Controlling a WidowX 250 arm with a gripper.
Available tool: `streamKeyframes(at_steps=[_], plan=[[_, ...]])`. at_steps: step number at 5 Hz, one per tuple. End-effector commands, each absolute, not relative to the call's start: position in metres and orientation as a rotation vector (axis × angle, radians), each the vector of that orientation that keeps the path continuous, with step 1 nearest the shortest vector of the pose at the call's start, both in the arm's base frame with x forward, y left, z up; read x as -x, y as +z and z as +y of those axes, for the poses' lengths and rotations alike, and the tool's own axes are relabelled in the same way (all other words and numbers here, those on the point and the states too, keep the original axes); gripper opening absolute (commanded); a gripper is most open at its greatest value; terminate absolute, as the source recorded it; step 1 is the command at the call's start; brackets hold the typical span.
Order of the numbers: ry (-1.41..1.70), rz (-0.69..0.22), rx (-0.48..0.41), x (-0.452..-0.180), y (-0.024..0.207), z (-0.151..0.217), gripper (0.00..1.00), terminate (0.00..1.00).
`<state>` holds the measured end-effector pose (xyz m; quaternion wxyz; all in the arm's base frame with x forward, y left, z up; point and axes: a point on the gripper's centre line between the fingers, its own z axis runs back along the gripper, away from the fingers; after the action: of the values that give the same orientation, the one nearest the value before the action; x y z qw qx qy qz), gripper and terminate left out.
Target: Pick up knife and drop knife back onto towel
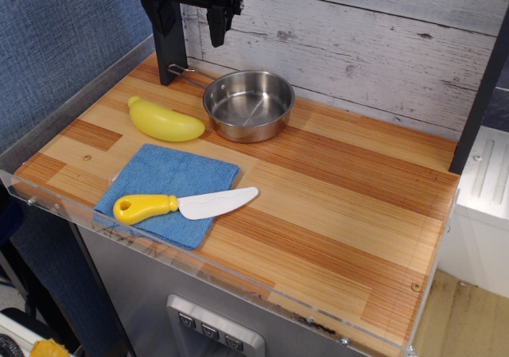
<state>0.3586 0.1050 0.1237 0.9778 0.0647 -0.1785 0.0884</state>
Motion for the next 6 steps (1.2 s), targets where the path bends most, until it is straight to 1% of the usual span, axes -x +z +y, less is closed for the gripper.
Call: streamKeyframes(at_steps=[1, 2, 3, 4, 5, 6], plan=[[0.178, -0.36, -0.13, -0.359, 0.124, 0.105, 1.0, 0.0], [0.102, -0.354, -0.089, -0.349, 0.121, 0.108, 1.0, 0.0], [0.06, -0.357, -0.104, -0.338, 0.117, 0.106, 1.0, 0.0], [-0.126, -0.361, -0.097, -0.323, 0.109, 0.101, 1.0, 0.0], [-0.296, -0.347, -0.066, -0.303, 0.101, 0.107, 1.0, 0.0], [-0.439, -0.351, -0.025, -0.283, 0.09, 0.106, 1.0, 0.0]])
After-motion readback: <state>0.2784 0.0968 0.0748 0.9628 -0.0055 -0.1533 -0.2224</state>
